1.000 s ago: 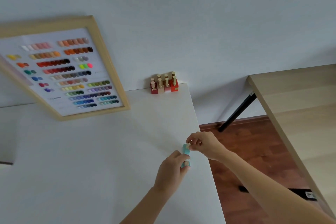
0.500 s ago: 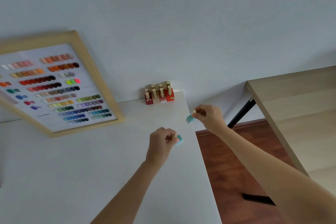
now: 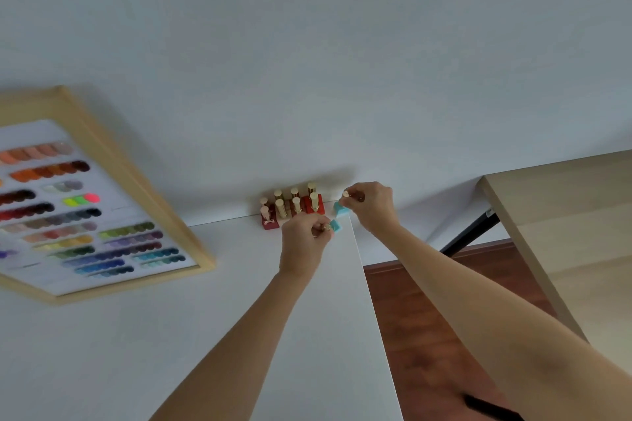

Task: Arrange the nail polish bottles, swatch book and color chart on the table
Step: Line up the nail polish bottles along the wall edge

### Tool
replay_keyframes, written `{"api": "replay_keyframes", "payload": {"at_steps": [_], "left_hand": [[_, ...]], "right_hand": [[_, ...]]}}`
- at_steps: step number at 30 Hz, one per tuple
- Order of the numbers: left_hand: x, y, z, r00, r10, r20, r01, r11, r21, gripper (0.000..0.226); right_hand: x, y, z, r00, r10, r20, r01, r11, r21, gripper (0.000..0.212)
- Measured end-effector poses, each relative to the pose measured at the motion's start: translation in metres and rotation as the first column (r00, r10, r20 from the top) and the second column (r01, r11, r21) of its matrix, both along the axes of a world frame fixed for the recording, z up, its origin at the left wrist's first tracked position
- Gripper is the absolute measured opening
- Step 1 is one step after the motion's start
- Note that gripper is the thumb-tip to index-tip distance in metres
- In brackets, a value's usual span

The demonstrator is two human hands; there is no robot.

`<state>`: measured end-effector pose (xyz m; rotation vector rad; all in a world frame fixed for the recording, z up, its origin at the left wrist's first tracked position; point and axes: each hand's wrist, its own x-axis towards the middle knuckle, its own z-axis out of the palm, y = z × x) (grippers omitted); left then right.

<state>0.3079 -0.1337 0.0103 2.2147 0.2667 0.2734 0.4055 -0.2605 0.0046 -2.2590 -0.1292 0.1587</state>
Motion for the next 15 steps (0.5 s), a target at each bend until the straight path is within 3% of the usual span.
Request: {"api": "replay_keyframes", "payload": {"at_steps": [10,15], "left_hand": [[0.035,-0.007,-0.008,1.0,0.006,0.002,-0.007,0.999,0.054,0.014],[0.041,-0.011,-0.011,1.0,-0.011,-0.003,0.011,0.994,0.112,0.021]], "right_hand": [[0.018,0.008,-0.007,0.998,0.051,-0.048,-0.045,0.993,0.113,0.015],[0.004,-0.01,-0.026,0.999,-0.003,-0.044,0.005,0.999,0.044,0.03]]}}
